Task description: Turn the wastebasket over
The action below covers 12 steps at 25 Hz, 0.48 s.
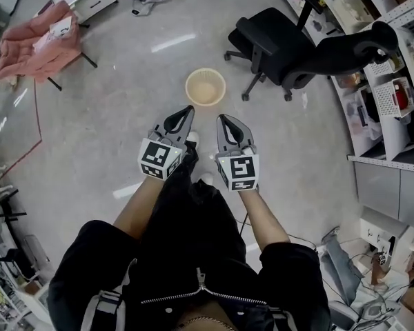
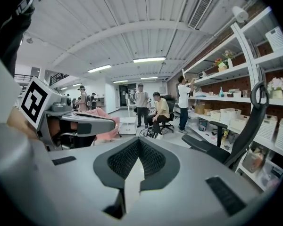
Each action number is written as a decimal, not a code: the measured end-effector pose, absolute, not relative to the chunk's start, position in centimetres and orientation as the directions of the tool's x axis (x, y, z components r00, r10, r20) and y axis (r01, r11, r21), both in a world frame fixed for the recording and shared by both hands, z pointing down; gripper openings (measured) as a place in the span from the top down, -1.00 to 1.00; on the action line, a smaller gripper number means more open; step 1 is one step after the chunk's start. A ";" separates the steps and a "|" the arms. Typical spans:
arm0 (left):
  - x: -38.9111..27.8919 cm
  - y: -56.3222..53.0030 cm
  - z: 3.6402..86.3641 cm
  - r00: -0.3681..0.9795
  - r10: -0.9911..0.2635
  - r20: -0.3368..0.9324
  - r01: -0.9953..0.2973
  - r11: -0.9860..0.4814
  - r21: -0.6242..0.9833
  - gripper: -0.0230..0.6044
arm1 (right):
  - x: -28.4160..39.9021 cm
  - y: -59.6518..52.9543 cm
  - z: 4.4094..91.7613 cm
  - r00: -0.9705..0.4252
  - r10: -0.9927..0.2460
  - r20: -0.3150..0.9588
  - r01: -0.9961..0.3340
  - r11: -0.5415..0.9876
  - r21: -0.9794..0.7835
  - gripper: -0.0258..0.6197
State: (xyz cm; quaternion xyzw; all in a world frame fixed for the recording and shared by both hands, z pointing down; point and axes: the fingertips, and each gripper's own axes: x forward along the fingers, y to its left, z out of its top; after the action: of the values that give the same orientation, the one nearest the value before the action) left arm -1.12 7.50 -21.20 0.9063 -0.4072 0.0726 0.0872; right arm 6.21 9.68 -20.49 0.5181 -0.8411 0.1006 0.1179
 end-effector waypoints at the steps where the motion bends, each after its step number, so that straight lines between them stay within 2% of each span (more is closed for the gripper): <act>1: -1.3 8.0 -21.3 0.654 -0.728 0.206 -0.755 -0.648 0.104 0.91 | 6.1 10.1 -20.7 -0.435 -0.848 0.301 -0.896 0.441 -0.051 0.89; 12: -2.5 12.4 -24.4 0.674 -0.712 0.195 -0.736 -0.669 0.104 0.92 | 5.6 13.9 -23.6 -0.402 -0.872 0.278 -0.914 0.399 -0.070 0.89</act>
State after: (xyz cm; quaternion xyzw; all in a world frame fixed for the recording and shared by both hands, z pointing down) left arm -2.47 12.43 -24.36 0.9108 -0.3975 0.0688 0.0874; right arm 5.64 13.90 -23.57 0.5378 -0.8306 0.1059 0.0986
